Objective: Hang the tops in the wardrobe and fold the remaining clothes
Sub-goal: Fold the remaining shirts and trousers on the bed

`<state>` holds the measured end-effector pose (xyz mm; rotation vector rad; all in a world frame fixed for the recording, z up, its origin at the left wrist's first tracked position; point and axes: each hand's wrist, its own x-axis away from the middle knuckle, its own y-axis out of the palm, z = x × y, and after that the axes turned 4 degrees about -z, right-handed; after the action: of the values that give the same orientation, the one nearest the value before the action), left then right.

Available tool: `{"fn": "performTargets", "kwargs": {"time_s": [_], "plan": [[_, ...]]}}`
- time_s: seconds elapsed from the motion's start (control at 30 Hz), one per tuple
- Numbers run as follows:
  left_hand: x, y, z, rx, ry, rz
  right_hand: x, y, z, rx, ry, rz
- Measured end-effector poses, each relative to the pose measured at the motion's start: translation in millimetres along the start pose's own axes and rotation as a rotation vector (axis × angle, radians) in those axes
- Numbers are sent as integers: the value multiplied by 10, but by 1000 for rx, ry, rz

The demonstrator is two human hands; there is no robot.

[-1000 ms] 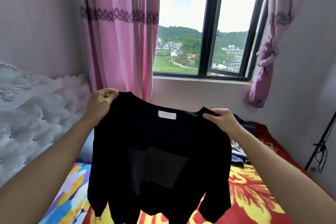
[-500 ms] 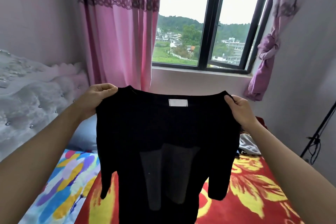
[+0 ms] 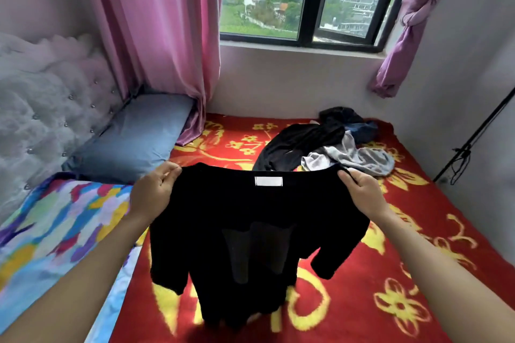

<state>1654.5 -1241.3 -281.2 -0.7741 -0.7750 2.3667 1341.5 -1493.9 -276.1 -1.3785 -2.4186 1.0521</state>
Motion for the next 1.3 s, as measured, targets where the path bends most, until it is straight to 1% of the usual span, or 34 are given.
{"fn": "performTargets", "kwargs": {"time_s": [0.07,0.1,0.17,0.23,0.33,0.4,0.47,0.53,0.57,0.7,0.73,0.83,0.9,1.0,1.1,1.2,1.3], "plan": [[141,62,-65,282,-87,-138,182,57,67,37,49,-33],[211,80,-94,380,-131,-190,263,67,90,35,82,-61],[445,106,-106,460,-186,-254,482,35,138,13,89,-89],[635,82,-78,491,-198,-258,633,-27,138,-25,92,-108],[860,-88,17,530,-211,-207,831,-153,90,-40,64,-144],[1046,-229,93,539,-197,-160,987,-256,64,-32,15,-151],[1230,-376,200,542,-170,-107,1154,-379,14,-16,-52,-118],[1457,-542,369,535,-111,-51,1349,-537,-56,34,-141,-33],[1565,-619,466,530,-81,-17,1459,-621,-99,80,-208,43],[1918,-936,825,451,-17,111,1880,-877,-268,325,-551,446],[1953,-998,897,433,-4,151,1930,-918,-288,378,-609,513],[1959,-1103,1001,304,65,263,1897,-982,-353,437,-665,639],[1933,-1074,1024,184,119,338,1837,-954,-353,492,-671,676],[1871,-940,921,44,218,375,1713,-819,-259,550,-657,662],[1660,-704,621,-82,222,323,1521,-589,-108,543,-625,572],[1365,-370,250,-120,144,234,1265,-295,61,571,-573,467],[852,57,-87,-114,30,160,763,109,254,584,-446,333]]}}
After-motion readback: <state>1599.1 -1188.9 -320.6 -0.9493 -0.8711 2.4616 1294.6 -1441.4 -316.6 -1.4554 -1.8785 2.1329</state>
